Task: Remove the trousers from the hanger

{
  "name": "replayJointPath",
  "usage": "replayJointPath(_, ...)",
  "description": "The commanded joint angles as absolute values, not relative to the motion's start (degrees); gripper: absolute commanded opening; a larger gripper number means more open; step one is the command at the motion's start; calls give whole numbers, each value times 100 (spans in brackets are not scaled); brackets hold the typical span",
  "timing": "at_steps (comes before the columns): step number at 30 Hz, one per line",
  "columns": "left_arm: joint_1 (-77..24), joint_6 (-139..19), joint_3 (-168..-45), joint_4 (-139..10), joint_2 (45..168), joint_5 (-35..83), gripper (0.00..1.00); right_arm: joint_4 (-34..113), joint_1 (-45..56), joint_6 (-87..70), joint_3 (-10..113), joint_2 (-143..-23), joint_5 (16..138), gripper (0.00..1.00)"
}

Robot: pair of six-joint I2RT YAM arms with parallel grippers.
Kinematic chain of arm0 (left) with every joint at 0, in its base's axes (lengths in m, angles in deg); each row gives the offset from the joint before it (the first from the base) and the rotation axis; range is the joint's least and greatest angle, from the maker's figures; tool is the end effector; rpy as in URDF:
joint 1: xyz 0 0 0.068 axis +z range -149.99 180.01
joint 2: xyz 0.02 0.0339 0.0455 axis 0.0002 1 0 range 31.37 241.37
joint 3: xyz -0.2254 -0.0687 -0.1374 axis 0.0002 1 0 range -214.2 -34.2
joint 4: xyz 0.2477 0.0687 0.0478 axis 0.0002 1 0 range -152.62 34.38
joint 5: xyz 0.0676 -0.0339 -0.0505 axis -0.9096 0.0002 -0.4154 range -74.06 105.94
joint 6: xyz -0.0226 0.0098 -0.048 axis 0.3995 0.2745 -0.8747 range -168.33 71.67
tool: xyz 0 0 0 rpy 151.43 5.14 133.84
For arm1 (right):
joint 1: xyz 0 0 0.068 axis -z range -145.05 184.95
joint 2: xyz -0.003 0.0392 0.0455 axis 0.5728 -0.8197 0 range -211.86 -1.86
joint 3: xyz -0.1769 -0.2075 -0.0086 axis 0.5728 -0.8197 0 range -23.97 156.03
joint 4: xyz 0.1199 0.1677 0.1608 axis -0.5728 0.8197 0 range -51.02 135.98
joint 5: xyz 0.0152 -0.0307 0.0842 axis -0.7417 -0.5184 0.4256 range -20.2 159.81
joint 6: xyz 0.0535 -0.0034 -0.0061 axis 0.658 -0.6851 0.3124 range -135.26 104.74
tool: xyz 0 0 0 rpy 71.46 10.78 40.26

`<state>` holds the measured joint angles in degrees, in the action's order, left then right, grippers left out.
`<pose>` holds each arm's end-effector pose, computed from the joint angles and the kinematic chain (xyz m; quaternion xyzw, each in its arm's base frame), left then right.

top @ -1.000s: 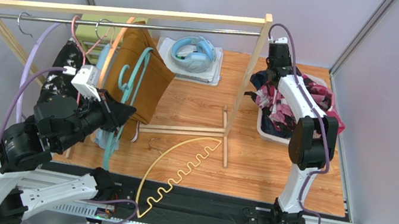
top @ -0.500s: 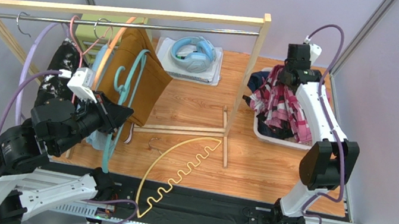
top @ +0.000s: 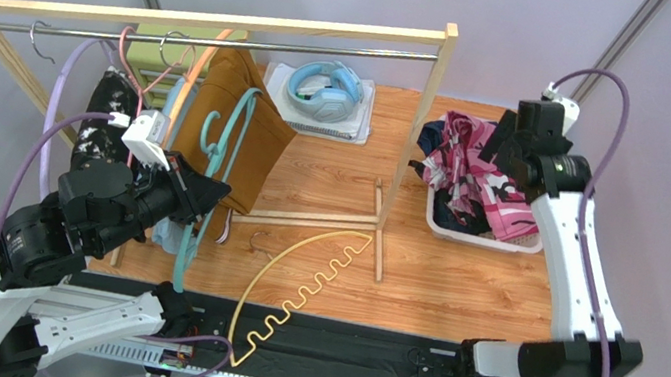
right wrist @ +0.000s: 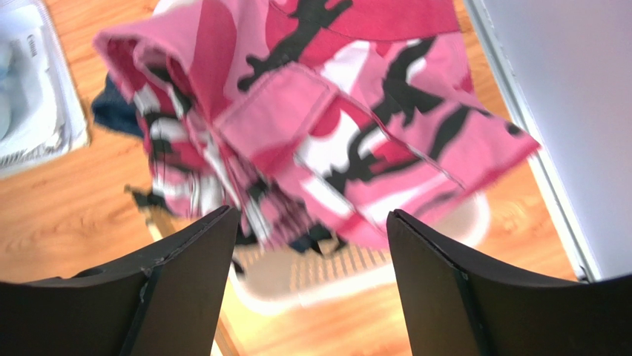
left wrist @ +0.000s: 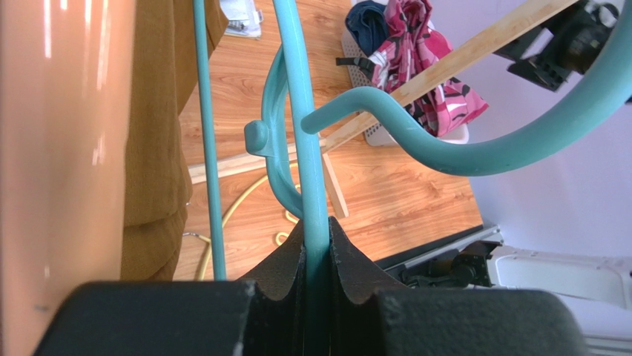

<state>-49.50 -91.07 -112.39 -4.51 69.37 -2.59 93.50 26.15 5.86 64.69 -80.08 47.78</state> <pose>0.0496 -0.0406 0.4468 -0.0474 0.8023 -0.3284 0.4962 0.2718 0.0286 0.4009 0.1712 0.8906 -0.0711 0.4153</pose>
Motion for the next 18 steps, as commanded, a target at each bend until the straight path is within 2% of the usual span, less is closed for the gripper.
replayJointPath(1,-4938,-9139,-11480,-567,7074,-33,0,9926,2204,486,5832,-6721,4774,79)
replayJointPath(4,-4938,-9139,-11445,-611,7101,161,0,10146,1686,776,5322,-5807,4880,78)
replayJointPath(8,-4938,-9244,-11374,-646,7127,398,0,10594,693,1215,5030,-5205,4933,77)
replayJointPath(13,-4938,-9289,-11339,-751,7127,372,0,10877,-1371,1778,5091,-5380,4696,77)
replayJointPath(14,-4938,-9297,-11348,-760,7127,302,0,10876,-2079,1883,5204,-5589,4495,78)
replayJointPath(18,-4938,-9359,-11374,-778,7057,153,0,10473,-3584,2077,5574,-6222,4230,79)
